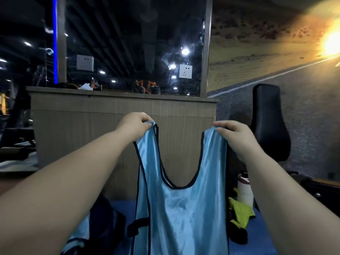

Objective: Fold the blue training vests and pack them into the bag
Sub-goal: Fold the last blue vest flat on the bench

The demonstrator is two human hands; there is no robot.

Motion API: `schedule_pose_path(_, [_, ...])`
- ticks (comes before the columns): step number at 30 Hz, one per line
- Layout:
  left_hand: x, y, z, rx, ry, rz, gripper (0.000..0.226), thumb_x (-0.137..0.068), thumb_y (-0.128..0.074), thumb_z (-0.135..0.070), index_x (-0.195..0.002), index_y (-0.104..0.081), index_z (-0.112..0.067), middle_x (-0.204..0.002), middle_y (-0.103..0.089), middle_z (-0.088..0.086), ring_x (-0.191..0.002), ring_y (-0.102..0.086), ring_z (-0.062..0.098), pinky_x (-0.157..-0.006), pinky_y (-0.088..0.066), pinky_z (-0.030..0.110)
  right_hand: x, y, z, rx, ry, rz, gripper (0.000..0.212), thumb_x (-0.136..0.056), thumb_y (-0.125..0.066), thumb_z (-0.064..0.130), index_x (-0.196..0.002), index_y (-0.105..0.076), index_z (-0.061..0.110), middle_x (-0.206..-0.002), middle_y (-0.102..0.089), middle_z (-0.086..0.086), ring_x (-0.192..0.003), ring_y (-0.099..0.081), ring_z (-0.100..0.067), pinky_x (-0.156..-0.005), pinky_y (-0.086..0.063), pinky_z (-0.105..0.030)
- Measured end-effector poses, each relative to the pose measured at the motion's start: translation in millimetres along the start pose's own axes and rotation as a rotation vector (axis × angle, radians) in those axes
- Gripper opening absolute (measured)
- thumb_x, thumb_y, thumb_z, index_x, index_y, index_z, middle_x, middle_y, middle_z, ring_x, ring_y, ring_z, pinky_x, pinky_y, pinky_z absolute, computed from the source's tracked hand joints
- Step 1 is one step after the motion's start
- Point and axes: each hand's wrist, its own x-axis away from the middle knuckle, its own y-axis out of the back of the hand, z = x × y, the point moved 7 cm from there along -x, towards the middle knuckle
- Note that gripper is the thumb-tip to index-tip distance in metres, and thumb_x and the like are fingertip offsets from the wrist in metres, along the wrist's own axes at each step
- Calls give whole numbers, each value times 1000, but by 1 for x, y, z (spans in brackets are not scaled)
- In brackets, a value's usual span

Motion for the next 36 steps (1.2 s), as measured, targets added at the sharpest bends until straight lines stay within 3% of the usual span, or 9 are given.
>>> schedule_pose_path(4, [-1,-7,-1,-43,3,27,21,-99,-50,-25,-96,-71,-29,-99,-67,-7,-75,-54,11,-54,-35,25,0,-4,-13,-60,-32,4,26,-91,-64,8,-91,-75,32,-101,-72,-7,-83,-55,-21,-89,-53,-48])
schedule_pose_path(8, [4,-15,-7,20,20,100,32,-100,-38,-13,-92,-65,-25,-91,-63,3,-49,-39,14,-45,-30,25,-1,-5,-14,-137,0,34,33,-85,-69,2,-84,-76,34,-101,-73,3,-88,-64,-21,-92,-53,-45])
schedule_pose_path(10, [11,-21,-17,109,14,153,32,-98,-35,-13,-94,-65,-22,-91,-61,5,-56,-45,15,-49,-33,25,0,-13,-12,-179,23,81,36,-85,-69,-1,-81,-76,34,-101,-72,6,-94,-66,-17,-92,-53,-40])
schedule_pose_path(14, [22,-37,-41,262,-59,234,28,-99,-45,-36,-103,-68,-21,-118,-60,-5,-110,-53,17,-83,-36,31,6,-39,-5,-233,70,190,39,-85,-68,-5,-76,-75,32,-92,-71,10,-92,-64,-14,-85,-52,-33])
schedule_pose_path(17, [29,-51,-51,309,-74,332,39,-86,-53,-66,-107,-66,-35,-113,-60,-16,-105,-53,8,-81,-37,29,12,-59,2,-227,137,278,42,-85,-67,-7,-77,-75,34,-91,-71,10,-97,-64,-16,-92,-51,-37])
schedule_pose_path(20, [32,-62,-52,314,-97,400,47,-76,-58,-72,-106,-69,-38,-110,-63,-19,-104,-55,5,-85,-38,26,16,-71,6,-257,167,317,42,-84,-65,-10,-77,-74,31,-92,-72,6,-97,-65,-14,-95,-51,-36])
schedule_pose_path(25, [29,-65,-36,259,-109,449,15,-83,-71,-47,-86,-74,-33,-89,-70,-17,-89,-63,2,-77,-45,20,17,-76,-3,-267,135,341,34,-85,-65,-8,-82,-73,25,-93,-71,4,-92,-64,-14,-90,-51,-37])
schedule_pose_path(31, [20,-58,-26,214,-101,340,13,-86,-70,-43,-82,-72,-31,-87,-67,-18,-87,-61,4,-70,-43,20,7,-64,-22,-136,41,122,28,-70,-82,19,-86,-65,34,-81,-57,6,-77,-55,-12,-75,-49,-36])
schedule_pose_path(36, [22,-61,-31,121,-166,352,13,-86,-69,-44,-76,-67,-37,-85,-64,-18,-86,-59,5,-71,-43,23,13,-83,-16,38,3,245,51,-70,-85,37,-113,-59,43,-113,-56,11,-107,-57,-7,-92,-48,-29])
